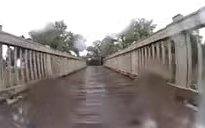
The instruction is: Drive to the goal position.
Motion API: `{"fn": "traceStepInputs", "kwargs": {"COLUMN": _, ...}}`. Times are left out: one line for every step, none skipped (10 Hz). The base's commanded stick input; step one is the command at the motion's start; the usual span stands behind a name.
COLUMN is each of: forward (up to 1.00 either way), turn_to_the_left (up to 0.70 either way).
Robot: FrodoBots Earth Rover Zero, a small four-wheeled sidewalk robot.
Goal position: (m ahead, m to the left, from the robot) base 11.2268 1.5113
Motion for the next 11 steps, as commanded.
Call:
{"fn": "traceStepInputs", "kwargs": {"forward": 0.85, "turn_to_the_left": 0.0}}
{"fn": "traceStepInputs", "kwargs": {"forward": 0.85, "turn_to_the_left": 0.0}}
{"fn": "traceStepInputs", "kwargs": {"forward": 0.85, "turn_to_the_left": 0.0}}
{"fn": "traceStepInputs", "kwargs": {"forward": 0.85, "turn_to_the_left": 0.0}}
{"fn": "traceStepInputs", "kwargs": {"forward": 0.85, "turn_to_the_left": 0.0}}
{"fn": "traceStepInputs", "kwargs": {"forward": 0.85, "turn_to_the_left": 0.0}}
{"fn": "traceStepInputs", "kwargs": {"forward": 0.85, "turn_to_the_left": 0.0}}
{"fn": "traceStepInputs", "kwargs": {"forward": 0.85, "turn_to_the_left": 0.0}}
{"fn": "traceStepInputs", "kwargs": {"forward": 0.85, "turn_to_the_left": 0.0}}
{"fn": "traceStepInputs", "kwargs": {"forward": 0.85, "turn_to_the_left": 0.0}}
{"fn": "traceStepInputs", "kwargs": {"forward": 0.85, "turn_to_the_left": 0.0}}
